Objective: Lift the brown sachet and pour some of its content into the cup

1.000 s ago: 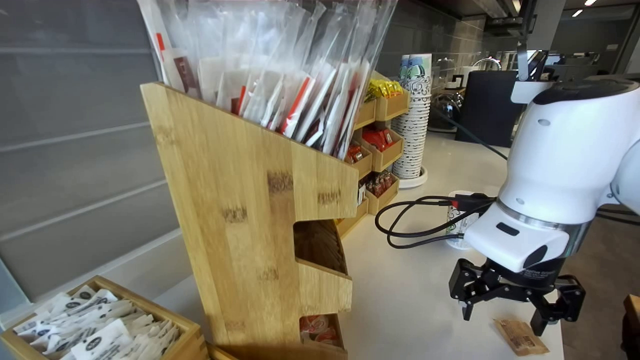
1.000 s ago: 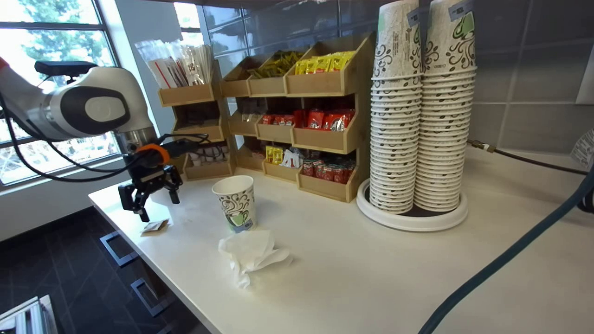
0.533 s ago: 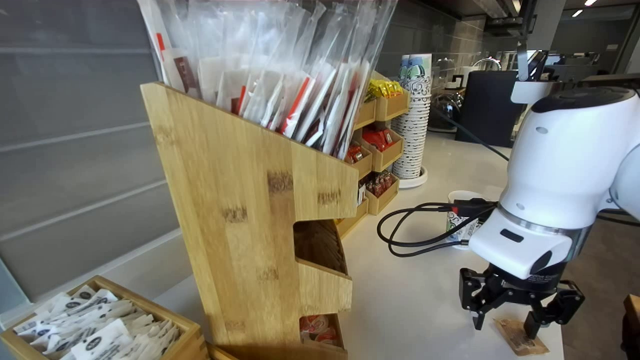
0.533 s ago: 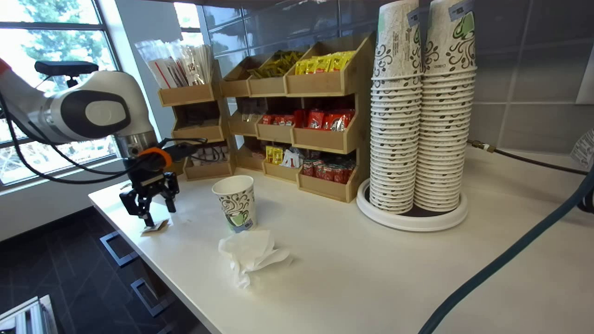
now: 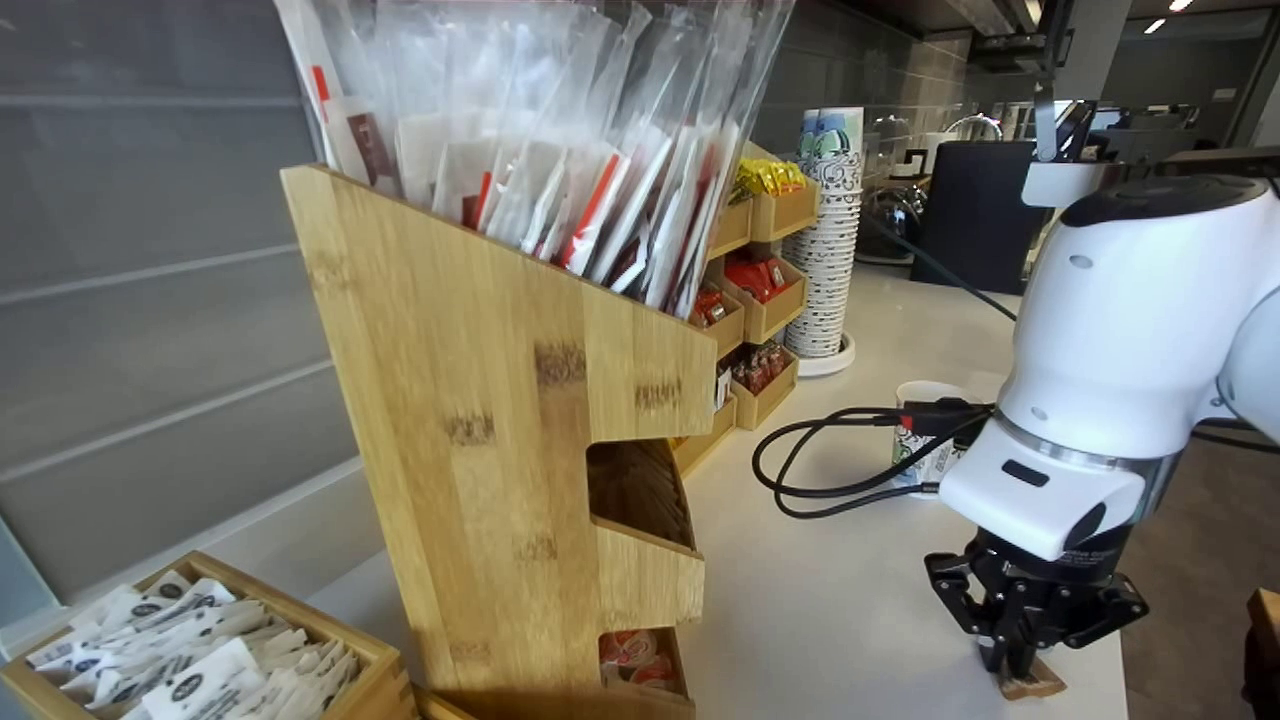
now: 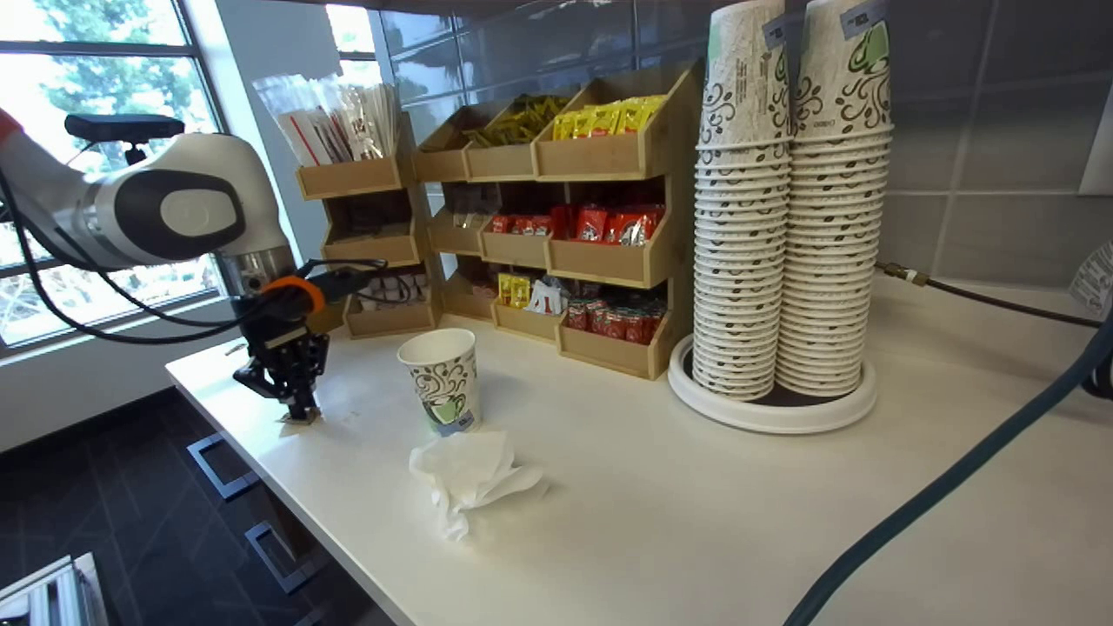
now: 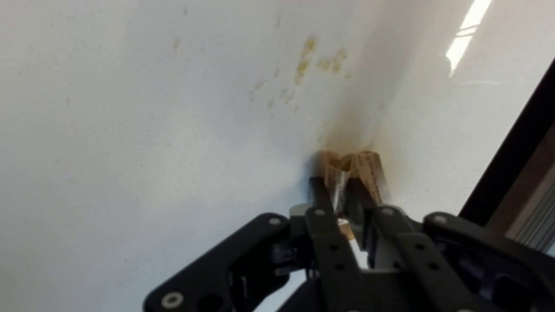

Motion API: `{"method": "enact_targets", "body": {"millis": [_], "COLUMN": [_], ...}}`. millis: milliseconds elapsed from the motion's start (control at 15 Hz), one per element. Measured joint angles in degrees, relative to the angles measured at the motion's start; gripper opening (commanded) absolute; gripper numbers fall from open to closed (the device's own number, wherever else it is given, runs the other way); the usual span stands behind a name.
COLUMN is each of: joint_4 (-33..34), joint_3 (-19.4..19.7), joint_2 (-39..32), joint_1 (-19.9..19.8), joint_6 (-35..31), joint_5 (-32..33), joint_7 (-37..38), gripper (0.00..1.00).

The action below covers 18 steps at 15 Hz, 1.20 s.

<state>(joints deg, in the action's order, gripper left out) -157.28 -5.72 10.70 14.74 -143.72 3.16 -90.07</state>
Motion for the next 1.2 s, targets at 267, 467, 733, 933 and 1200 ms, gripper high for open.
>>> {"method": "enact_targets", "body": {"millis": [267, 467, 733, 933, 1200], "joint_4": [0.05, 0.13, 0.20, 0.32, 0.39], "joint_3": [0.06, 0.26, 0.91, 1.60, 2.32], "joint_2": [0.01, 0.16, 2.82, 7.34, 14.76], "joint_1": [0.00, -0.25, -1.32, -2.13, -3.89], "joint_6": [0.00, 0.00, 0.00, 0.31, 1.54], "joint_5": [-0.08, -0.08, -0.08, -0.03, 0.58], "joint_7": [-0.26, -0.25, 0.82, 2.72, 7.74], "gripper": [0.00, 0.00, 0.00, 0.00, 0.00]}}
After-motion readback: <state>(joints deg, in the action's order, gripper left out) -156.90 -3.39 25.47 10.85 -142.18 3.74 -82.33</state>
